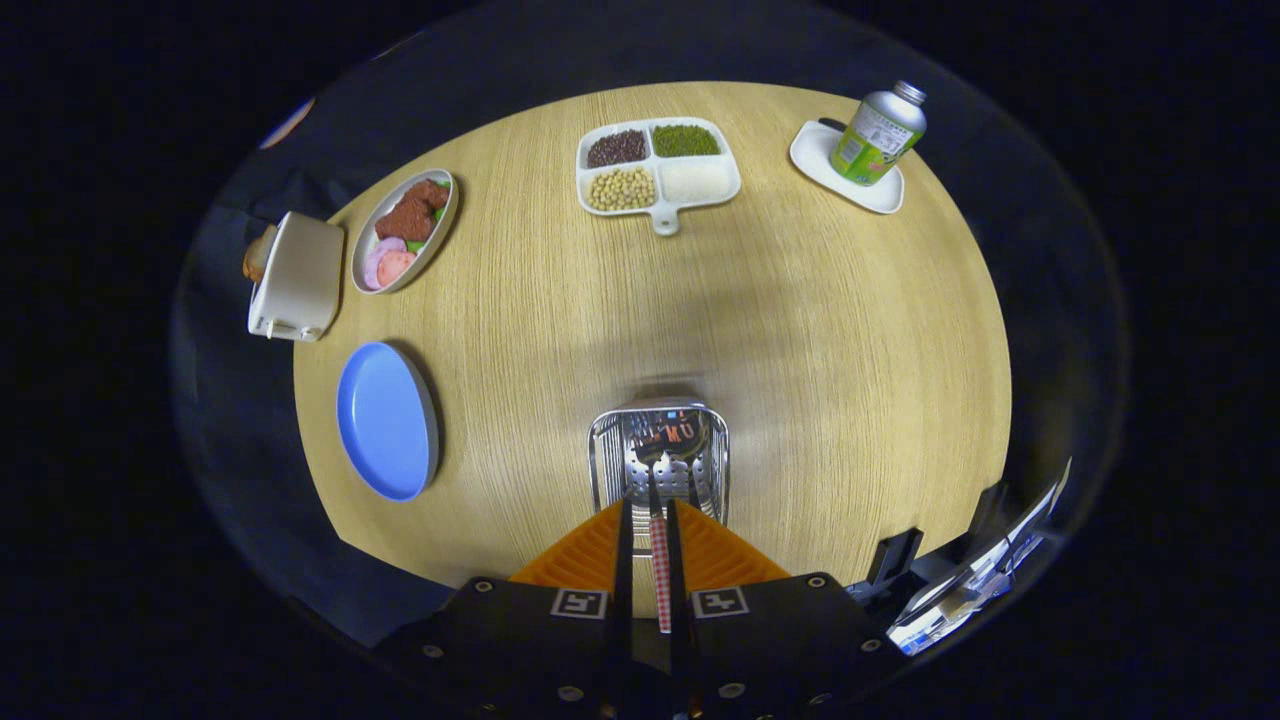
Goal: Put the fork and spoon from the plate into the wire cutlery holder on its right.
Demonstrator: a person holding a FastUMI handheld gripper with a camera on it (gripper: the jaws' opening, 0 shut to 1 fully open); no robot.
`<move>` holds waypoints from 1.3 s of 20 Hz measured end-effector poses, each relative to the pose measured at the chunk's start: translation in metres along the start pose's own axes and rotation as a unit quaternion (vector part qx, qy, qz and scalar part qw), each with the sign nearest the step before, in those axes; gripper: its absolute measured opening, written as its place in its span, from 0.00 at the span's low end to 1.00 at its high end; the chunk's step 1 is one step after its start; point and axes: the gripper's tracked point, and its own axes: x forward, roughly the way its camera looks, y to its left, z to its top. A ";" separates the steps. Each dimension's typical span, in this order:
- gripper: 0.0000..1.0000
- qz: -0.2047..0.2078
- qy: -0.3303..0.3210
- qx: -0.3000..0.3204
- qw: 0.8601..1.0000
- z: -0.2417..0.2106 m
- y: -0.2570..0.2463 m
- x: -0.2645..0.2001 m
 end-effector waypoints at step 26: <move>0.96 -0.014 -0.662 -0.062 0.747 0.136 0.063 -0.315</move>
